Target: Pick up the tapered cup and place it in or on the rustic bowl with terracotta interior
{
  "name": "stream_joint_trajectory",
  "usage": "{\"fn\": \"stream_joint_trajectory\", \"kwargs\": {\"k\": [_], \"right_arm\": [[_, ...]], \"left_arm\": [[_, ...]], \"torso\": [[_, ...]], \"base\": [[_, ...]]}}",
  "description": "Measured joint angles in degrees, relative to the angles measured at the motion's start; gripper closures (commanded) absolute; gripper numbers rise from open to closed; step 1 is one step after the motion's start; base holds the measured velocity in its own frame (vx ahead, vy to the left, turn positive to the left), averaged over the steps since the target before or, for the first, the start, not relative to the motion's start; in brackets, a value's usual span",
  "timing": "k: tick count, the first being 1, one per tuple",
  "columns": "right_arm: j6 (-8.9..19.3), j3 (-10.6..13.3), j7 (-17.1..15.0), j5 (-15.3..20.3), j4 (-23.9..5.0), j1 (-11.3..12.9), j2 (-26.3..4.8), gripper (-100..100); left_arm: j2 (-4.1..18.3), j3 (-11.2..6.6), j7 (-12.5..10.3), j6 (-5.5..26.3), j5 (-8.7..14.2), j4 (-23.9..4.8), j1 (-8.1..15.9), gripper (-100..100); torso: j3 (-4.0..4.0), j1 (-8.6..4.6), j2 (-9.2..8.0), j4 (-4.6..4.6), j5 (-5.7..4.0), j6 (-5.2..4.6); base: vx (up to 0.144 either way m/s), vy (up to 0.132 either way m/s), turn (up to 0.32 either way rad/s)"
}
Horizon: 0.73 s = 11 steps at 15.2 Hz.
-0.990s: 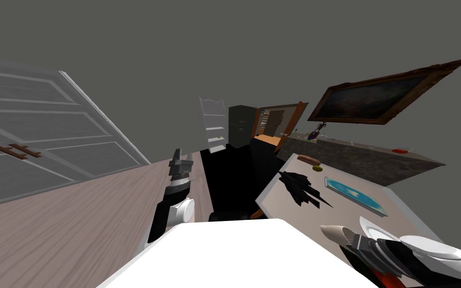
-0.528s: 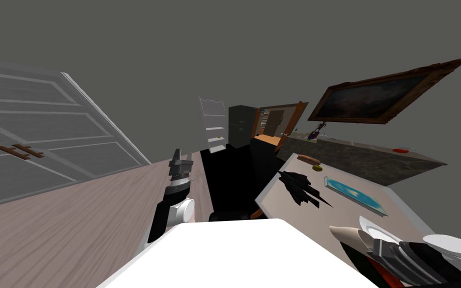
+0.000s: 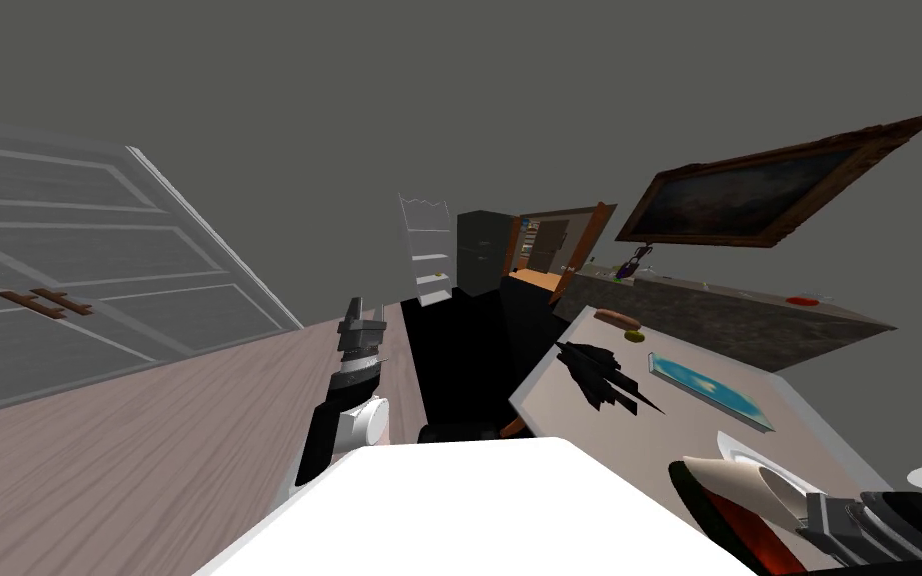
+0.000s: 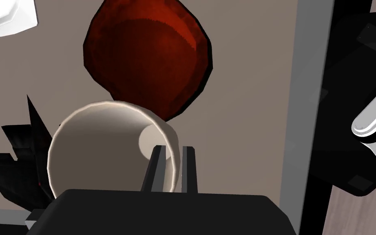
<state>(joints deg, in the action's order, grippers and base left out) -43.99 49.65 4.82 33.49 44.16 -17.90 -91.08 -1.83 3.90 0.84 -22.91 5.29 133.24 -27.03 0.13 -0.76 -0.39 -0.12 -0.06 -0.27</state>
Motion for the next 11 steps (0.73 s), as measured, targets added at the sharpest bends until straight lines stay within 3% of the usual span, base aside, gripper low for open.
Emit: {"fn": "stream_joint_trajectory", "kwargs": {"k": [1,2,7,9,11], "right_arm": [[-0.34,0.21,-0.32,-0.06,0.25,-0.23,-0.80,100],[-0.46,0.27,-0.44,-0.05,0.26,-0.28,-1.02,-100],[-0.47,0.27,-0.44,-0.05,0.25,-0.28,-1.02,-100],[-0.98,0.24,-0.65,-0.56,1.40,-0.51,-2.95,-100],[-2.32,0.47,-1.24,-0.02,1.11,0.73,-4.22,-100]], "left_arm": [[0.00,0.00,0.00,0.00,0.00,0.00,0.00,0],[0.00,0.00,0.00,0.00,0.00,0.00,0.00,0],[0.00,0.00,0.00,0.00,0.00,0.00,0.00,0],[0.00,0.00,0.00,0.00,0.00,0.00,0.00,0],[-0.01,0.00,0.00,0.00,0.00,0.00,0.00,0]], "torso": [[0.00,0.01,0.01,0.00,0.01,0.00],[-0.01,0.01,0.02,0.00,-0.04,0.00],[-0.03,0.04,0.05,-0.01,-0.05,0.01],[-0.03,0.14,0.06,-0.01,-0.01,0.01],[-0.03,0.21,0.05,-0.01,0.01,0.01]], "base": [[-0.003,-0.011,-0.004],[0.000,0.000,0.000],[0.000,0.002,-0.007],[-0.001,0.031,-0.052],[-0.006,0.040,-0.038]]}}
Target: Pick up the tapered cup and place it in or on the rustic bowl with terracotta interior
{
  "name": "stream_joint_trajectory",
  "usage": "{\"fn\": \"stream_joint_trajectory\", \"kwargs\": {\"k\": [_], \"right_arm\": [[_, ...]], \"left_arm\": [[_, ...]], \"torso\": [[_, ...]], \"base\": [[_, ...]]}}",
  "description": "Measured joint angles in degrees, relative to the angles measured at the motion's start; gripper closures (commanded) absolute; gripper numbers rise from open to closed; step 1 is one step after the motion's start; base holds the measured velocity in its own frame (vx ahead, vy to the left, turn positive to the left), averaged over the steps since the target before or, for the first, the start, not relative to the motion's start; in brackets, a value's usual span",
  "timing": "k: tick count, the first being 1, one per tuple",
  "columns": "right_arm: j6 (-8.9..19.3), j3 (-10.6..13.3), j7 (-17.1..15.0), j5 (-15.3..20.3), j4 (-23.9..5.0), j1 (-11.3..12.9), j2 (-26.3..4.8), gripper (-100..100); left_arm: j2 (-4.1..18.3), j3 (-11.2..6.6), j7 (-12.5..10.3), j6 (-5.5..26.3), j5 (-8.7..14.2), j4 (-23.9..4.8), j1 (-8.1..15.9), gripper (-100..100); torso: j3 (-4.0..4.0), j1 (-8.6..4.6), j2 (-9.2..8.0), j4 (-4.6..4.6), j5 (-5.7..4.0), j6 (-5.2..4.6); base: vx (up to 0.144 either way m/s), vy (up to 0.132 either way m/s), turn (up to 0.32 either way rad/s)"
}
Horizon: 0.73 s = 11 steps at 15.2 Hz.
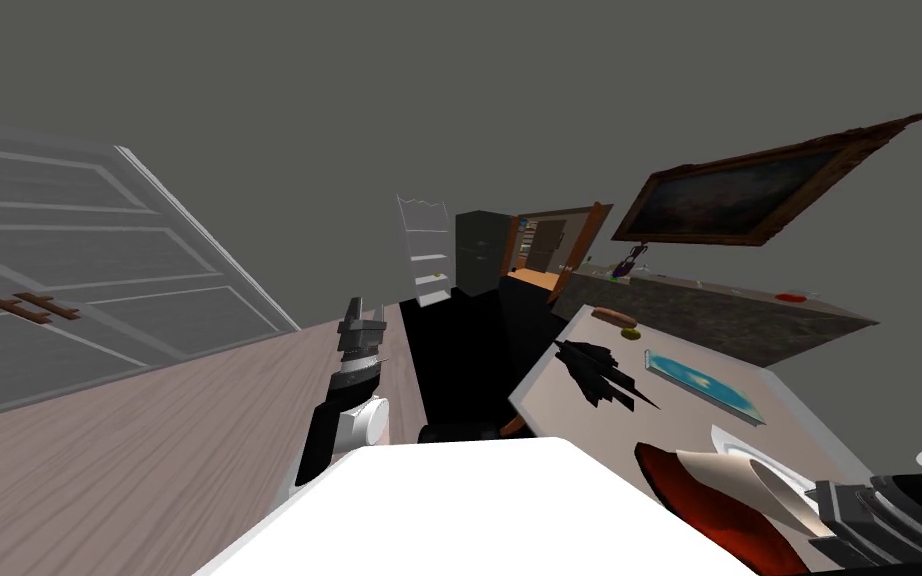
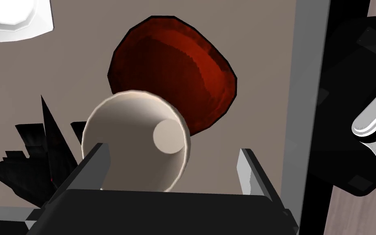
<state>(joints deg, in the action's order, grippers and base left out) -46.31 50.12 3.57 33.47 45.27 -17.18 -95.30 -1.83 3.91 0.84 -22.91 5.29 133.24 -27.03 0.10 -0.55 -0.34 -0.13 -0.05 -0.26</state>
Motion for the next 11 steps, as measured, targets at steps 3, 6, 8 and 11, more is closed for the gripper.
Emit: {"fn": "stream_joint_trajectory", "kwargs": {"k": [3,6,8,11], "right_arm": [[-1.45,-0.05,-0.37,-0.66,1.29,0.02,-3.02,-100],[-3.66,-0.10,-0.32,-0.64,0.59,0.78,-4.69,-100],[-3.76,-0.10,-0.32,-0.75,0.72,0.71,-4.85,-100],[-3.76,-0.10,-0.32,-0.75,0.72,0.71,-4.85,-100]], "left_arm": [[0.00,0.00,0.00,0.00,0.00,0.00,0.00,0],[0.00,0.00,0.00,0.00,0.00,0.00,0.00,0],[0.00,0.00,0.00,0.00,0.00,0.00,0.00,0],[0.00,0.00,0.00,0.00,0.00,0.00,0.00,0]], "torso": [[0.01,0.04,-0.01,0.00,0.01,0.00],[0.00,0.00,-0.01,0.00,0.00,0.00],[0.00,-0.09,0.00,0.00,-0.04,0.00],[0.00,-0.15,0.00,0.00,-0.06,0.00]], "base": [[-0.005,0.038,-0.035],[-0.003,0.026,-0.024],[0.000,0.003,0.000],[0.000,0.000,0.000]]}}
